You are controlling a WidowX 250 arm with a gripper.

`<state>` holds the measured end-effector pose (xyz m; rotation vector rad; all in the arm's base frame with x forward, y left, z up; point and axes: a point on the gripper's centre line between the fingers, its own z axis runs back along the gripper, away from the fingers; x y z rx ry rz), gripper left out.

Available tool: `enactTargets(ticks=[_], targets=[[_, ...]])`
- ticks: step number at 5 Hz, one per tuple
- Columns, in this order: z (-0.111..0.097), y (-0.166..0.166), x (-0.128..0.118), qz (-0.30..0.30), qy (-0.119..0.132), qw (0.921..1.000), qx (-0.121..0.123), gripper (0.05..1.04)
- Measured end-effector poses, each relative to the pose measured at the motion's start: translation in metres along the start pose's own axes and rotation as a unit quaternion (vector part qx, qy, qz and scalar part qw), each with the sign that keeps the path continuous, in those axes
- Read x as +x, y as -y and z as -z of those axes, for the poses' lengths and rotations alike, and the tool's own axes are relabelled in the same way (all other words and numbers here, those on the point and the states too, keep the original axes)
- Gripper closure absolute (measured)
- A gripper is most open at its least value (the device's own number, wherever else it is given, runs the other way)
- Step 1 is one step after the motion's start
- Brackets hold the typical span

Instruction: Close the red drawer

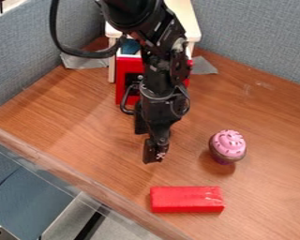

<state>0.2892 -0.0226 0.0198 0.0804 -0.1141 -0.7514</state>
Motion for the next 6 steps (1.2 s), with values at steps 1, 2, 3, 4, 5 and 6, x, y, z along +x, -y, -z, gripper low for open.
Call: enactTargets(ticks=[1,2,3,4,5,6], targets=[[0.001,-0.008,0.001,-0.011,0.002,0.9999,0.003,0.085],[0.0,-0.014,0.001,-0.022,0.003,0.9997,0.005,0.085],[0.0,-0.02,0.003,-0.025,0.004,0.9996,0.01,0.085],[-0.005,-0.029,0.005,-0.035,0.007,0.9992,0.014,0.085],[-0.002,-0.036,0.005,-0.043,0.008,0.9989,0.015,0.085],[-0.005,-0.044,0.004,-0.053,0.009,0.9984,0.018,0.085]])
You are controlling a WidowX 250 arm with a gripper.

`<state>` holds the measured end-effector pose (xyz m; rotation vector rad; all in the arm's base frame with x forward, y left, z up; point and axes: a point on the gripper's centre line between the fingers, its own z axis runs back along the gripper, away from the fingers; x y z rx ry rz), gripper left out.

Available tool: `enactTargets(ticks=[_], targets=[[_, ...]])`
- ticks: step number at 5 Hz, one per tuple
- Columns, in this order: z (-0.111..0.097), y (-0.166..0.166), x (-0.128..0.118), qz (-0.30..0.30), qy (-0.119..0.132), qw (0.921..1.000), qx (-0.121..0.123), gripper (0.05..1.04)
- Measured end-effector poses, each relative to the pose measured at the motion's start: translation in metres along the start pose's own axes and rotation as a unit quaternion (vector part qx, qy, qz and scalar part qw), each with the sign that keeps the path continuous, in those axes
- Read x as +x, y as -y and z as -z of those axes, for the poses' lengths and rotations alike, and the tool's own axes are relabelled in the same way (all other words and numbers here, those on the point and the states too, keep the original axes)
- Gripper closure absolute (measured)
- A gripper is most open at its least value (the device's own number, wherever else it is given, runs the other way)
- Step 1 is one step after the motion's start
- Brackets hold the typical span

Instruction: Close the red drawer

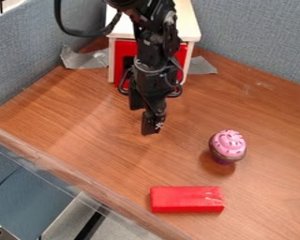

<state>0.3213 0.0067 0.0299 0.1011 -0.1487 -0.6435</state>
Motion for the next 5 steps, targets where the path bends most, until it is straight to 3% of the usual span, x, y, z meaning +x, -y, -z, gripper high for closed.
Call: enactTargets(ticks=[5], targets=[[0.0015,-0.0133,-0.005,-0.017,-0.008,0.9997,0.016,0.085]])
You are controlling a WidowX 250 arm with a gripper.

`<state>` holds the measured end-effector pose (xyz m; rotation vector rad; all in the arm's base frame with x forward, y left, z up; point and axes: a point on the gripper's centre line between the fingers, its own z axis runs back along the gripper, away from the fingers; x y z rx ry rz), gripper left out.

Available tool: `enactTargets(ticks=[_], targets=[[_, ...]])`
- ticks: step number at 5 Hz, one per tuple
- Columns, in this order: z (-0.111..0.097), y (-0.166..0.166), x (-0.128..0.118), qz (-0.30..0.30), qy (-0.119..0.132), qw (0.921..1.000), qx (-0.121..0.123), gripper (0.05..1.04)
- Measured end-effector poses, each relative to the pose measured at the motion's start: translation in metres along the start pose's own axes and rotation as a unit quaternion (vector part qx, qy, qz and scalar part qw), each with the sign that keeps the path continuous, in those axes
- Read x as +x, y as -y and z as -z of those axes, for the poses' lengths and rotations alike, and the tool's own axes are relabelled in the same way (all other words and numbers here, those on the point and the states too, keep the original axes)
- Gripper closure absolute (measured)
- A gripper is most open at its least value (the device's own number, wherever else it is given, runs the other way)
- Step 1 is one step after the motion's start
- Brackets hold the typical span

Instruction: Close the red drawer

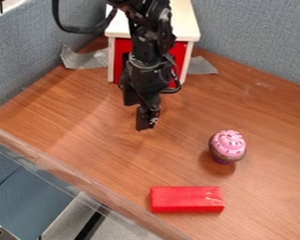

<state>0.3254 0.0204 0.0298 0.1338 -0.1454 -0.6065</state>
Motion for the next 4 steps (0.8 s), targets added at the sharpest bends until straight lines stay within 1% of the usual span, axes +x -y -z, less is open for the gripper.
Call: enactTargets(ticks=[1,2,3,4], targets=[[-0.002,0.004,0.0,-0.004,-0.005,0.9998,-0.017,0.085],[-0.005,0.031,0.003,0.009,-0.026,0.9979,-0.058,0.085],[-0.019,0.044,0.011,0.012,-0.021,0.9965,-0.08,0.085],[-0.036,0.051,0.011,-0.001,-0.019,0.9945,-0.103,0.085]])
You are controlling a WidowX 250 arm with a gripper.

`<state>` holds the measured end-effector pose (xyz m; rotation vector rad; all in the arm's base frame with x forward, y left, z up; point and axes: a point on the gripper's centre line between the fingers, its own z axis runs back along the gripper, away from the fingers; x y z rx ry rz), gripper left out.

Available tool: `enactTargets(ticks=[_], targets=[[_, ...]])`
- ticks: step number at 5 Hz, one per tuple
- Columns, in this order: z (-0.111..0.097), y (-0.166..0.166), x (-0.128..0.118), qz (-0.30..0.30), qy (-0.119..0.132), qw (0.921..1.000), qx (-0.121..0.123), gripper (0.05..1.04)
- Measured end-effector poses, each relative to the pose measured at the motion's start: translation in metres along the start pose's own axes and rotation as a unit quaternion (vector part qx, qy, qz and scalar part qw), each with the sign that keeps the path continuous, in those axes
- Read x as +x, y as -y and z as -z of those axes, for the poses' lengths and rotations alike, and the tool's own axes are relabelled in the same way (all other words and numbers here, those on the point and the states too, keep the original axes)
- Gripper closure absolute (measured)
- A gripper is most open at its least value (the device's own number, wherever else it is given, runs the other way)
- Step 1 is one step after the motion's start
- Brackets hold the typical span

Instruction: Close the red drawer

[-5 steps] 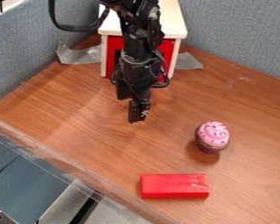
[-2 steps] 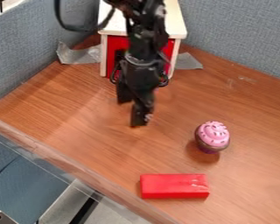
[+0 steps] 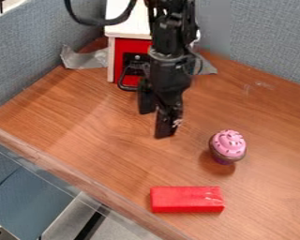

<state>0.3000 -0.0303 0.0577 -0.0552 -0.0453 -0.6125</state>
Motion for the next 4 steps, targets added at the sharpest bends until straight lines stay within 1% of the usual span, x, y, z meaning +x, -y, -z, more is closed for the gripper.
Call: enactTargets(ticks=[1,2,4], targets=[[-0.023,-0.006,-0.005,-0.026,0.002,0.9996,-0.002,0.085],[-0.039,-0.009,-0.01,-0.032,0.012,0.9992,0.019,0.085],[-0.069,-0.004,-0.023,-0.023,0.028,0.9989,0.028,0.085]])
